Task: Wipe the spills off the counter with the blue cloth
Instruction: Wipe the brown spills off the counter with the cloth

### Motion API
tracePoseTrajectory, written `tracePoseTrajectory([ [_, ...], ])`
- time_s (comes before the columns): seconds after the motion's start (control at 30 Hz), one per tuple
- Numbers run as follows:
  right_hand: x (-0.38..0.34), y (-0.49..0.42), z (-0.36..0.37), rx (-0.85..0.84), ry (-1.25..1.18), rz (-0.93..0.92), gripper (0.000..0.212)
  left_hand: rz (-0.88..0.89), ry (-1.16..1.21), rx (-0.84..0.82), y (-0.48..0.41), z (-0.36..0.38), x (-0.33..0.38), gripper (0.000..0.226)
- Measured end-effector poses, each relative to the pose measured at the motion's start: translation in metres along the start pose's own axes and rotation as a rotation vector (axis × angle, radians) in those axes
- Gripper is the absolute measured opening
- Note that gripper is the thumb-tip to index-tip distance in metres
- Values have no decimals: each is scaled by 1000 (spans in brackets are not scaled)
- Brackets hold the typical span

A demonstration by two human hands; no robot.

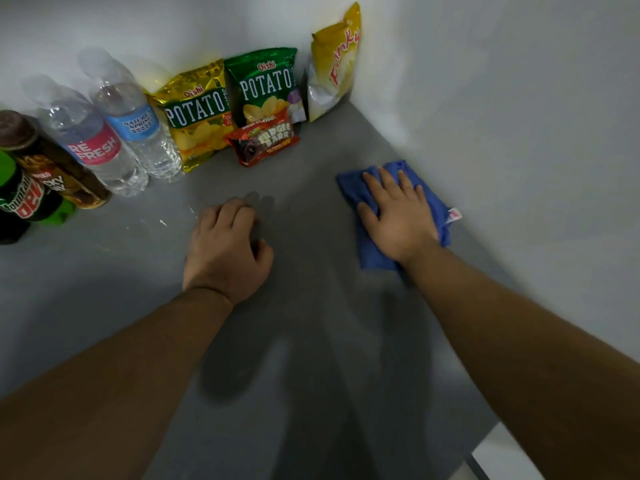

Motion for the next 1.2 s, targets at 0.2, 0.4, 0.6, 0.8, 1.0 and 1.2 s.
tracePoseTrajectory([
  [0.2,-21,70,11,-41,-22,-146,65,9,2,12,3,-5,6,41],
  [0.4,57,98,-5,-97,42,-264,62,-13,16,-35,17,-10,21,51],
  [0.6,39,87,4,-26,-10,33,65,139,105,-54,76,1,88,45],
  [0.8,57,167,9,-100,1,-283,63,183,139,-83,124,19,130,44],
  [1.0,103,162,-5,-111,63,-245,64,189,113,-125,134,29,134,44],
  [1.2,61,177,11,-64,-24,-5,65,198,69,-132,133,31,134,44],
])
Point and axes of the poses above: each hand's wrist, its own y-axis away from the middle knuckle, its own z-axis out of the palm, x = y × z, the point moved 2 cm from there along -y, towards the middle knuckle, and after that the axes turned 3 degrees about -x, right-handed, at the moved point
